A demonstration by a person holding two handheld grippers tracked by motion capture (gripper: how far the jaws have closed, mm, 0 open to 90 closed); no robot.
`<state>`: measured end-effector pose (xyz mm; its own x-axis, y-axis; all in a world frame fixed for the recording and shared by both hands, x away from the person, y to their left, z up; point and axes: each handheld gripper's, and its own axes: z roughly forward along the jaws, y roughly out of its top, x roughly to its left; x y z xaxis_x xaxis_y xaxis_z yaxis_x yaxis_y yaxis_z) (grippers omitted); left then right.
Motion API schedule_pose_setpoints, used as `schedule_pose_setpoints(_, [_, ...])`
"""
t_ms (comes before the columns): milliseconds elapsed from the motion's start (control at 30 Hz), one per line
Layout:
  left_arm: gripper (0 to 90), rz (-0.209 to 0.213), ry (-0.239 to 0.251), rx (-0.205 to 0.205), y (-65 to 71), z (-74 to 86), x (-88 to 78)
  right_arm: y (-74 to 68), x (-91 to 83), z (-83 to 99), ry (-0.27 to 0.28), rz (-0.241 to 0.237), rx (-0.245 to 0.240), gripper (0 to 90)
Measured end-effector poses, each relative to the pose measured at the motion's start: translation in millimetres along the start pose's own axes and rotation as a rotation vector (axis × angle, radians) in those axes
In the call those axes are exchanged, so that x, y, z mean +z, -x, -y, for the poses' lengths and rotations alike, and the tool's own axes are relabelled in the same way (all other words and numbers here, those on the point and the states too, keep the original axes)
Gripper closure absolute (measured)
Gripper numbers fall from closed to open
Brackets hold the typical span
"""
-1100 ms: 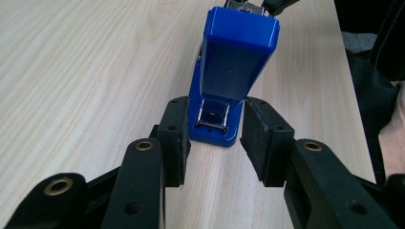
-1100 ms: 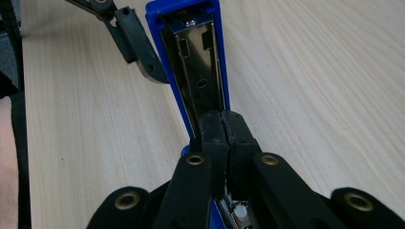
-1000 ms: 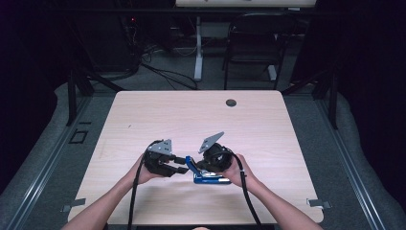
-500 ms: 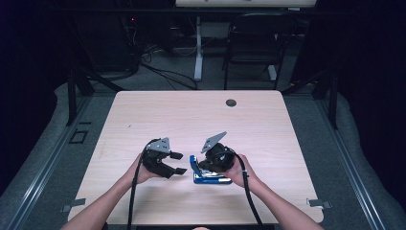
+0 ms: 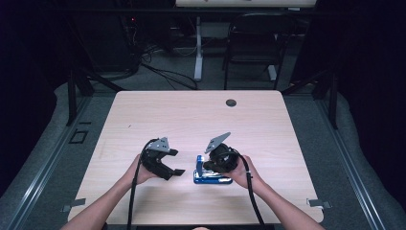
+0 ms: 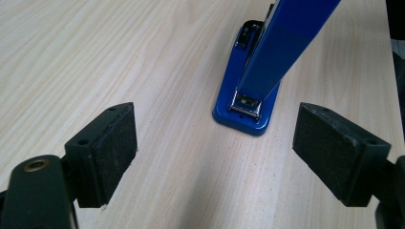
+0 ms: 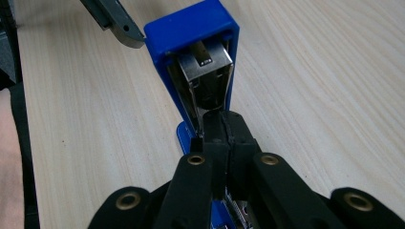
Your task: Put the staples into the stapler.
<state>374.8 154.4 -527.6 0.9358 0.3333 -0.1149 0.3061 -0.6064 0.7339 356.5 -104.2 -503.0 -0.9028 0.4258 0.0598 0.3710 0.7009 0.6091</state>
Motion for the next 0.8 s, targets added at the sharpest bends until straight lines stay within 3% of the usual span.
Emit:
schedule_pose_setpoints(233, [16.8,-0.03,0.03,0.019,6.6,-2.7,0.4,-0.8,-2.4,0.2,0.001,0.006,0.003,90.0])
schedule_pose_setpoints(333, [27.3,-0.015,0.065,0.041,15.3,-8.7,2.3,-0.7,-2.3,0.8,0.011,0.003,0.006,90.0])
schedule_pose_setpoints(500, [41.3,0.035,0.062,0.108,30.9,-18.0,14.5,-1.7,-2.3,0.5,0.001,0.002,0.001,90.0])
schedule_pose_setpoints(700, [61.0,0.032,0.057,0.123,34.2,-21.9,24.6,-1.8,-1.3,1.1,0.007,0.003,0.012,90.0])
schedule_pose_setpoints(800, [64.8,0.026,0.058,0.118,33.2,-22.5,26.9,-1.6,-1.3,1.2,0.005,0.004,0.011,90.0])
